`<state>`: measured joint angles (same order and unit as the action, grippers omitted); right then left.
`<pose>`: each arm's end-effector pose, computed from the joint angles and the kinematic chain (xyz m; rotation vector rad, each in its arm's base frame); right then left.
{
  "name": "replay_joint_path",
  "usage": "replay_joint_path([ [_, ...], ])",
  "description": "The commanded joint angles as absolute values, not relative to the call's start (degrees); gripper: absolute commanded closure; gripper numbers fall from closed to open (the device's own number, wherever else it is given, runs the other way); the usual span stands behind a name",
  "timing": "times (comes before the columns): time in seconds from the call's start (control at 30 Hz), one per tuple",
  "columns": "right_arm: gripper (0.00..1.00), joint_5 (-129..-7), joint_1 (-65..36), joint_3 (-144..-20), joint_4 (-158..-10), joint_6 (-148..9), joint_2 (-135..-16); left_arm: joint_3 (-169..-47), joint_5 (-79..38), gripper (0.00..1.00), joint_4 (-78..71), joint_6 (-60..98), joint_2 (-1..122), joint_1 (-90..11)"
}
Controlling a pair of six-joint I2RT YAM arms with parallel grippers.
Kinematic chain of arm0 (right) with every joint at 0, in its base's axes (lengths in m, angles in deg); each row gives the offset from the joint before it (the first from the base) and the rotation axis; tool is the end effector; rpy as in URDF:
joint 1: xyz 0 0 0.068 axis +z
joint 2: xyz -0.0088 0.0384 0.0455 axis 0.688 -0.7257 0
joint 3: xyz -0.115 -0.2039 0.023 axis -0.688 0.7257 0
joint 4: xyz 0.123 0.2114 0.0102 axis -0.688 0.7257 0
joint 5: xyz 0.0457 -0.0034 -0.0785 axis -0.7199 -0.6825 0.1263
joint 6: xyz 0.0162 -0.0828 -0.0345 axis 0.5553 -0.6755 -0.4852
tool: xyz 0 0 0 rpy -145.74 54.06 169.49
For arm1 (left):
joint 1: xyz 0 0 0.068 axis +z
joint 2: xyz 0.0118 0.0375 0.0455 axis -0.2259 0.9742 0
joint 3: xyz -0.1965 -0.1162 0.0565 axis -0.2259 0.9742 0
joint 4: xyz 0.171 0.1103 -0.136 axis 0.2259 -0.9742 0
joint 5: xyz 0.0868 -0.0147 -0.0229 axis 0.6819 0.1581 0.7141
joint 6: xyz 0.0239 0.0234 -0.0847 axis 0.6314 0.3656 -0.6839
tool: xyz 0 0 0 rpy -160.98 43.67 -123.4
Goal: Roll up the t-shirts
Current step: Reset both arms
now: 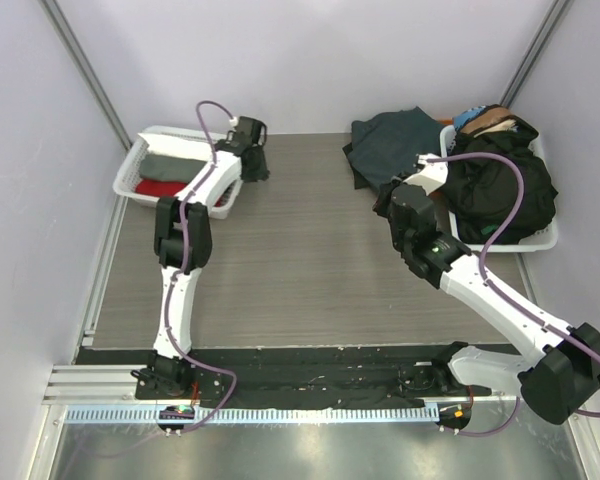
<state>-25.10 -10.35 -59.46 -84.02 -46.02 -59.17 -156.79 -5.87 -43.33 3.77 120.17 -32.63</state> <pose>0.2744 0.1222 0.2974 0.3910 1.7163 0.2449 0.4839 -0.1624 0.1576 -0.2066 2.4590 -0.2155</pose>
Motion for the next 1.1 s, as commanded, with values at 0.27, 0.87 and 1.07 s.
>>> replay_joint_path([
  [0.27,0.93,-28.72,-11.13,-57.86,-85.30,-45.43,-59.44,-148.85,-10.48,0.66,-41.26,7.02,109.32,-28.17],
  [0.87,0.00,-34.88,-11.13,-40.82,-74.14,-45.87,-35.54,-86.98,-6.70,0.00,-14.29,-2.29,56.84,-39.95],
  [1.07,0.00,-33.56,-11.13,-30.36,-73.43,-40.87,-25.43,-71.77,-5.48,0.00,-12.60,-1.06,38.65,-40.21],
])
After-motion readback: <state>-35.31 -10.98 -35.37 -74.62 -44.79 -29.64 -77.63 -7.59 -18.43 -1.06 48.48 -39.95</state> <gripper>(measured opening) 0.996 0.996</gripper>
